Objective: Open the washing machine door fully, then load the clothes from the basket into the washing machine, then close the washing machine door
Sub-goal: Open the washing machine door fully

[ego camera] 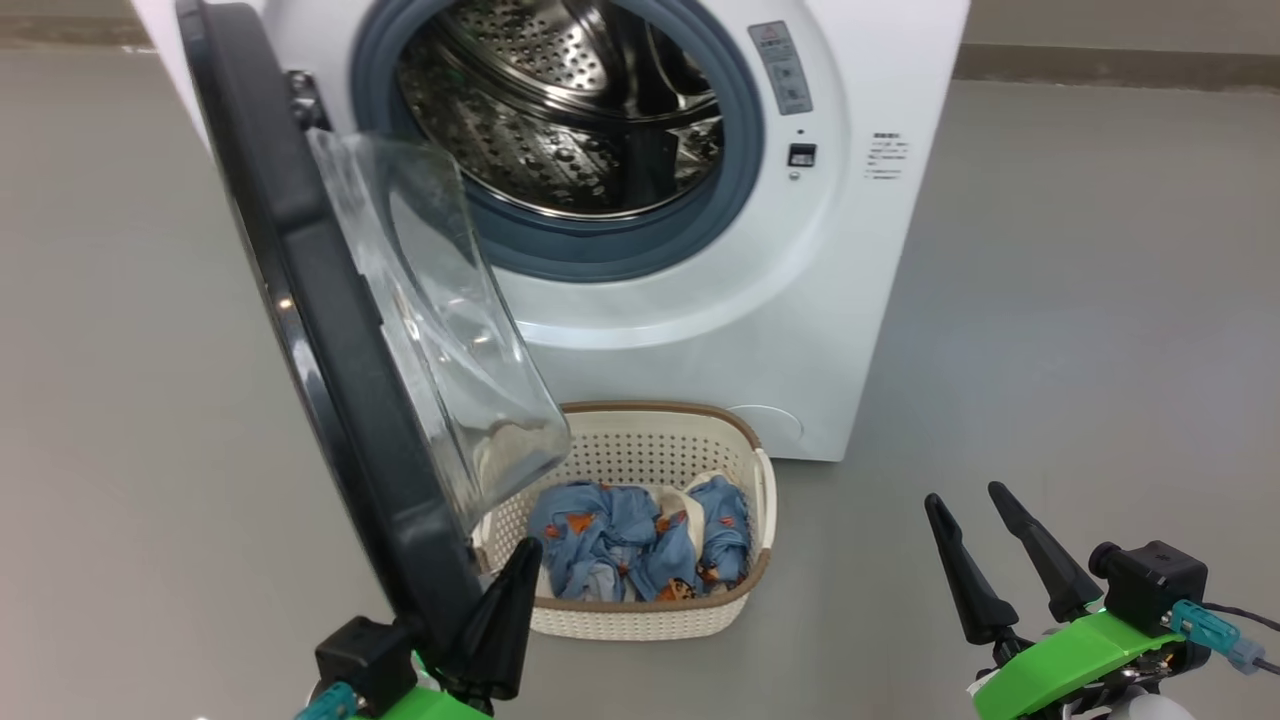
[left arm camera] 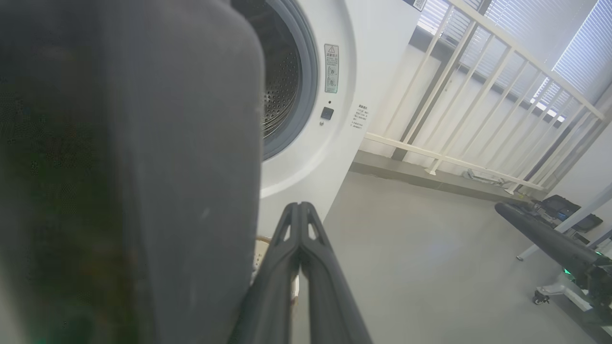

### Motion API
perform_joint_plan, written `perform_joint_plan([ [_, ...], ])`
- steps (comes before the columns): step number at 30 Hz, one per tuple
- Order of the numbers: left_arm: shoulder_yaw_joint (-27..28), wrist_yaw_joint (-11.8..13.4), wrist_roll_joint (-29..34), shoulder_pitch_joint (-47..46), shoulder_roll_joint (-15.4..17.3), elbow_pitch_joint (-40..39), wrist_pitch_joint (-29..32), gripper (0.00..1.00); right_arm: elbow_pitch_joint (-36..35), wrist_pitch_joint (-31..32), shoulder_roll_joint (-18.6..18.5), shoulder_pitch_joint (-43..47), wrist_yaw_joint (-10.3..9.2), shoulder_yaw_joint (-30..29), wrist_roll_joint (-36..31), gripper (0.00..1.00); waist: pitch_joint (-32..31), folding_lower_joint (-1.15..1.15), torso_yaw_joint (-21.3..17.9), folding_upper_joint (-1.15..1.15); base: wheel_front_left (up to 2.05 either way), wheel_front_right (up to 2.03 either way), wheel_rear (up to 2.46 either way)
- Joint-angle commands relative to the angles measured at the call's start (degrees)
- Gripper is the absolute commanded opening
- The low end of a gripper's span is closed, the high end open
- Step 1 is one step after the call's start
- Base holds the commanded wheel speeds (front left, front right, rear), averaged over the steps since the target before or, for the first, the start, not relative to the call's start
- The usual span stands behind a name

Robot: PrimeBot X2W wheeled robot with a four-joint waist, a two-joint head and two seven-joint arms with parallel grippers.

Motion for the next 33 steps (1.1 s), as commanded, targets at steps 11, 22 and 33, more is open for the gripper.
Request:
perform_joint_plan([
  [11, 8.4, 0.8, 4.0, 0.5, 1.7, -0.8, -0.4, 0.0, -1.1, -0.7, -0.1, -0.6, 0.56, 0.7, 0.0, 1.0, -1.3, 0.0, 7.4, 0.0, 0.0, 0.0, 0.0],
  [22, 13.1, 0.8, 5.1, 0.1, 4.9, -0.1, -0.4, 0.0, -1.1, -0.7, 0.7, -0.5, 0.56, 0.4, -0.2, 1.0, -1.2, 0.0, 10.8, 0.0, 0.0, 0.0, 0.0],
  [33, 17.5, 2.7, 3.4, -4.0, 10.1, 2.5, 4.1, 0.0, -1.2, -0.7, 1.3, -0.8, 0.56, 0.0, -0.5, 1.0, -0.5, 0.0, 13.1, 0.0, 0.0, 0.0, 0.0],
])
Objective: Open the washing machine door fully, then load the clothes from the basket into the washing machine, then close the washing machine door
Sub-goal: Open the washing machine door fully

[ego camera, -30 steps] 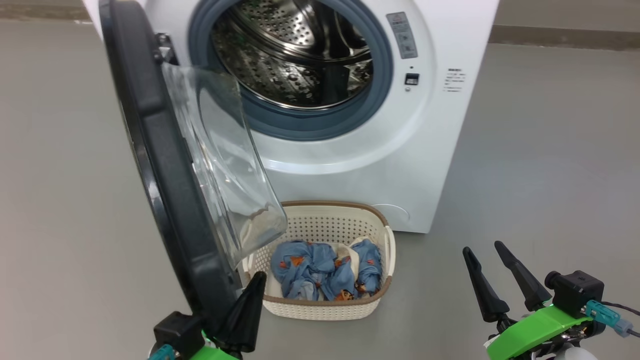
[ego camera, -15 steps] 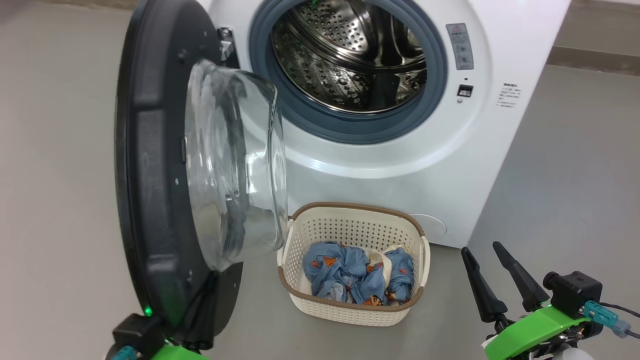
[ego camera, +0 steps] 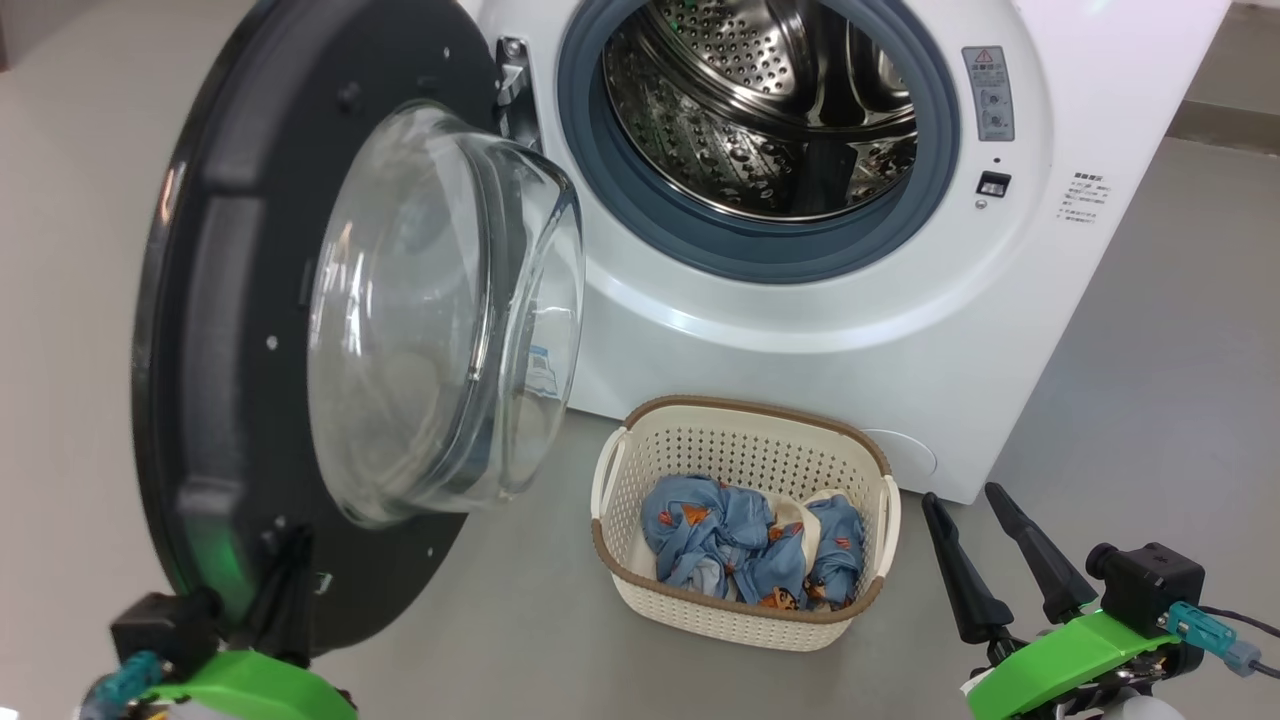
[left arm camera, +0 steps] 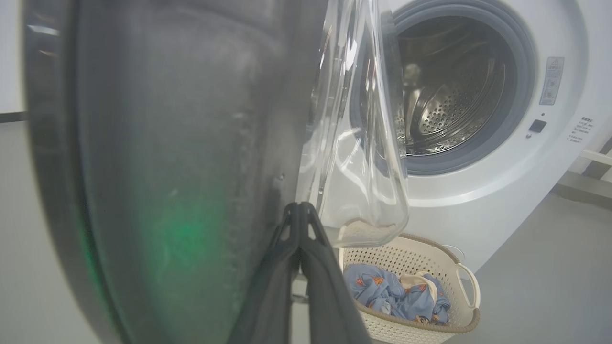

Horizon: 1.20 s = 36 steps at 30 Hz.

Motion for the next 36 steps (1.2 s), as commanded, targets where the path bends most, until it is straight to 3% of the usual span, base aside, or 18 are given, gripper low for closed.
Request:
perform_joint_plan([
  [1, 3.5, 0.7, -0.8, -3.6, 2.8, -0.7, 0.1, 0.0, -1.3, -0.7, -0.2, -1.0, 0.56, 0.8, -0.5, 1.0, 0.2, 0.0, 0.2, 0.0, 0.0, 0.0, 0.0],
  [24, 7.6, -1.3, -1.7, -16.8, 16.0, 17.2, 4.6, 0.0, -1.7, -0.7, 1.0, -3.6, 0.56, 0.0, -0.7, 1.0, 4.1, 0.0, -0.5, 0.0, 0.0, 0.0, 0.0],
  [36, 6.5, -2.9, -1.4, -26.5, 20.0, 30.3, 4.6, 0.0, -1.6, -0.7, 2.2, -5.1, 0.56, -0.5, -0.7, 1.0, 5.7, 0.0, -1.7, 0.0, 0.0, 0.0, 0.0],
])
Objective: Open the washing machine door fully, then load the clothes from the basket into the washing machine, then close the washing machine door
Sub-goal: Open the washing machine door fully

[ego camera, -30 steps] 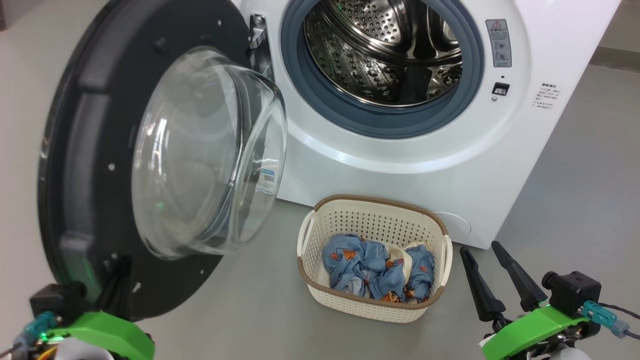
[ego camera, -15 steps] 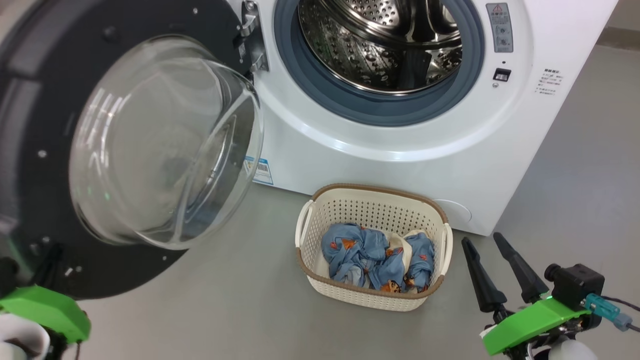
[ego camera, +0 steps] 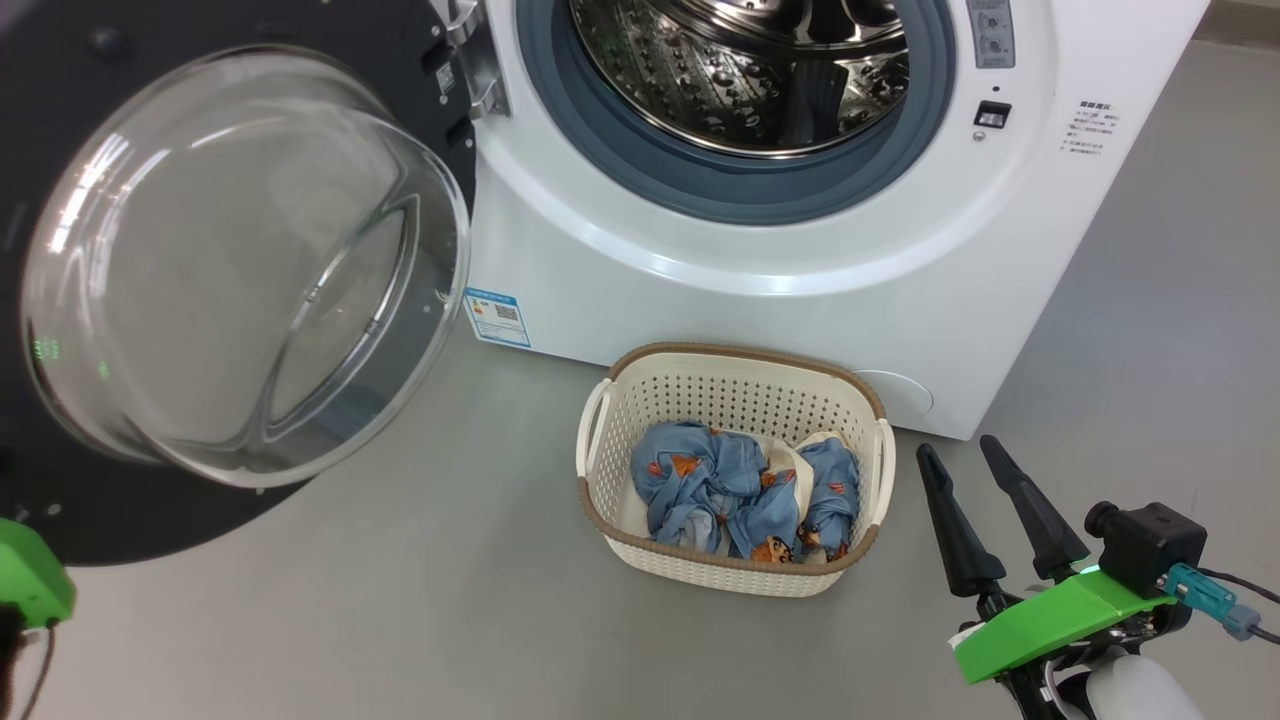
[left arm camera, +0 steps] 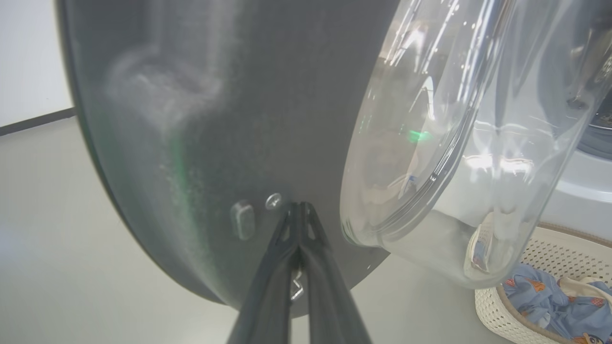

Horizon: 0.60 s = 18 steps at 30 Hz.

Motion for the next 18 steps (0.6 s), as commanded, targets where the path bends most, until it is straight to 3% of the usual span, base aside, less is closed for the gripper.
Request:
perform_joint_plan([
  [1, 2.0, -0.1, 0.3, -4.1, 4.7, 0.4, -0.8, 0.0, -1.4, -0.7, 0.0, -1.6, 0.56, 1.0, -0.6, 1.0, 0.3, 0.0, -0.3, 0.0, 0.0, 0.0, 0.0],
  [11, 0.6, -0.5, 1.6, -10.2, 8.0, 9.2, -2.6, 0.0, -1.3, -0.7, 0.0, -2.5, 0.56, 1.3, -0.6, 1.0, 1.3, 0.0, -1.7, 0.0, 0.0, 0.0, 0.0],
  [18, -1.4, -0.9, 2.4, -12.2, 7.8, 12.9, -4.6, 0.0, -1.0, -0.7, 0.0, -2.1, 0.56, 1.0, -0.6, 1.0, 0.9, 0.0, -1.4, 0.0, 0.0, 0.0, 0.0],
])
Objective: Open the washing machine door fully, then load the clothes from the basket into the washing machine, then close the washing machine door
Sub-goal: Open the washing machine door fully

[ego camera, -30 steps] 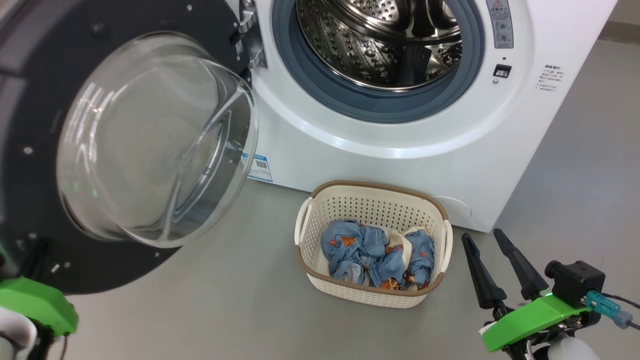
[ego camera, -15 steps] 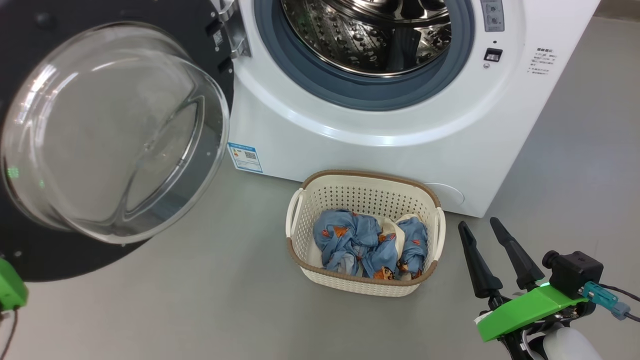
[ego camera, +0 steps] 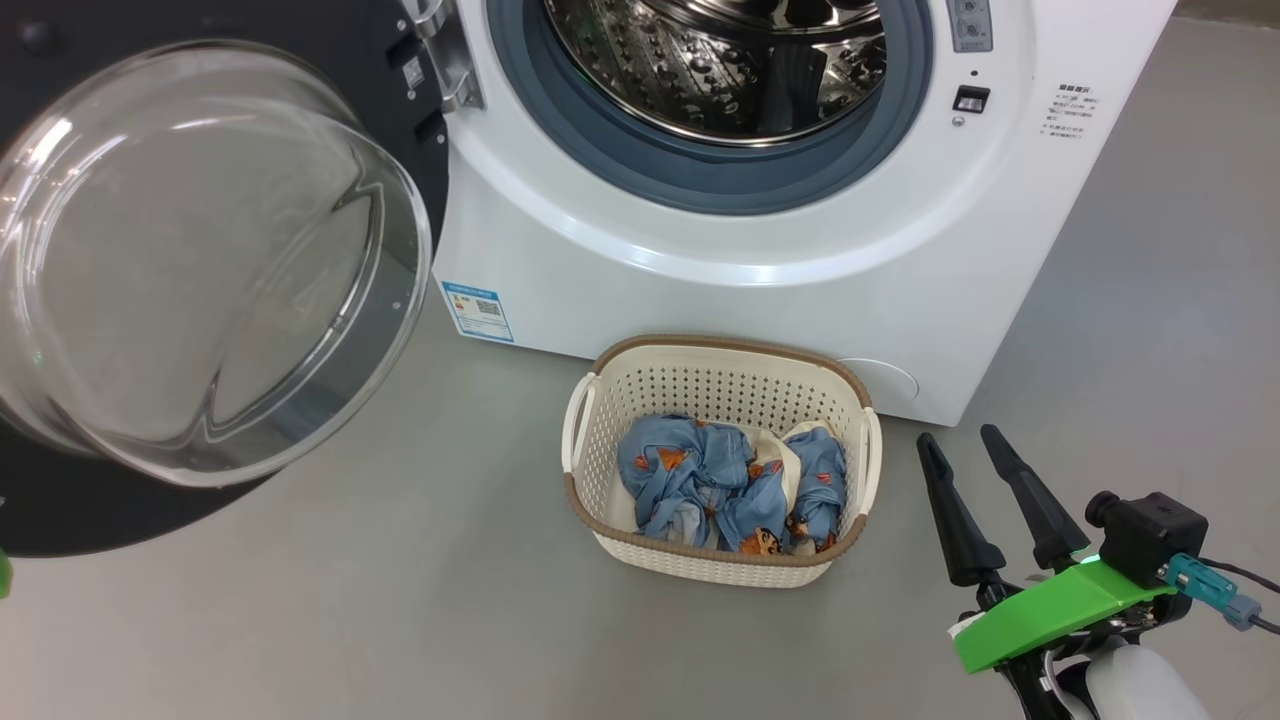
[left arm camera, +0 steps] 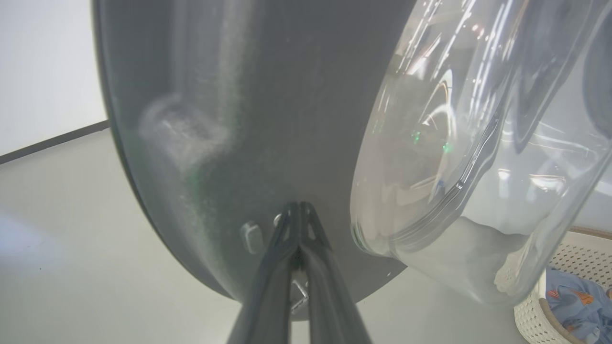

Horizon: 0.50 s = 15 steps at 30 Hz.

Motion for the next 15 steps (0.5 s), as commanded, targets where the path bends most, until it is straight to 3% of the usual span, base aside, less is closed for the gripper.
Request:
perform_joint_plan([
  [1, 1.4, 0.1, 0.3, -2.9, 4.0, -0.3, -0.9, 0.0, -1.1, -0.7, 0.0, -1.1, 0.56, 1.1, -0.6, 1.0, -0.3, 0.0, 0.3, 0.0, 0.0, 0.0, 0.0],
  [15, -3.0, -0.9, 0.3, -1.2, 1.6, 0.8, -4.0, 0.0, -0.7, -0.7, 0.1, 0.3, 0.56, 1.6, 0.1, 1.0, -3.0, 0.0, 0.0, 0.0, 0.0, 0.0, 0.0],
])
